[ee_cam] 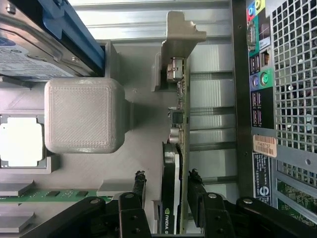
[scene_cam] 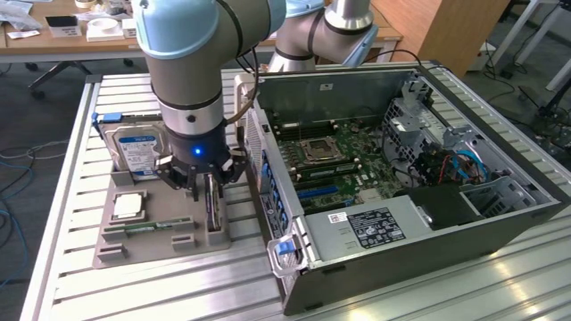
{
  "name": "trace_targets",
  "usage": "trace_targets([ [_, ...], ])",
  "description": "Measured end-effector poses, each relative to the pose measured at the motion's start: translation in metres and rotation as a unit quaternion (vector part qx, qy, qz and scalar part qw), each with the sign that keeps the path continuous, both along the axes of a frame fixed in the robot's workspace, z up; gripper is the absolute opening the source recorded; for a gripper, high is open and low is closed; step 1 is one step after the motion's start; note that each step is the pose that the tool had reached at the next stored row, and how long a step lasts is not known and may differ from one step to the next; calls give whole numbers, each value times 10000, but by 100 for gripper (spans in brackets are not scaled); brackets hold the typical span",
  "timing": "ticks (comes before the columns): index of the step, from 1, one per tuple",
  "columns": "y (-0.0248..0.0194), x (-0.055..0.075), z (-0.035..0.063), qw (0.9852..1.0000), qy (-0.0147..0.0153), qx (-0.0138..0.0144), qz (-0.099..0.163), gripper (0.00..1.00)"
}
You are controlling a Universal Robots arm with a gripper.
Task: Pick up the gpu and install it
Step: 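Pick up the gpu and move the gpu toward the slot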
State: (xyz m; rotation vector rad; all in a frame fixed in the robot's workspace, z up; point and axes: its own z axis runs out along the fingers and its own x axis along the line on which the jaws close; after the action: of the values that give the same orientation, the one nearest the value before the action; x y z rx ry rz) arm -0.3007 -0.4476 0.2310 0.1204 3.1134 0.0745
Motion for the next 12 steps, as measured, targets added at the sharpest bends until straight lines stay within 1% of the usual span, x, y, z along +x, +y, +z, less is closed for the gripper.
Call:
trace_targets([
  [12, 0, 13, -6, 10000, 0, 0, 1, 47],
])
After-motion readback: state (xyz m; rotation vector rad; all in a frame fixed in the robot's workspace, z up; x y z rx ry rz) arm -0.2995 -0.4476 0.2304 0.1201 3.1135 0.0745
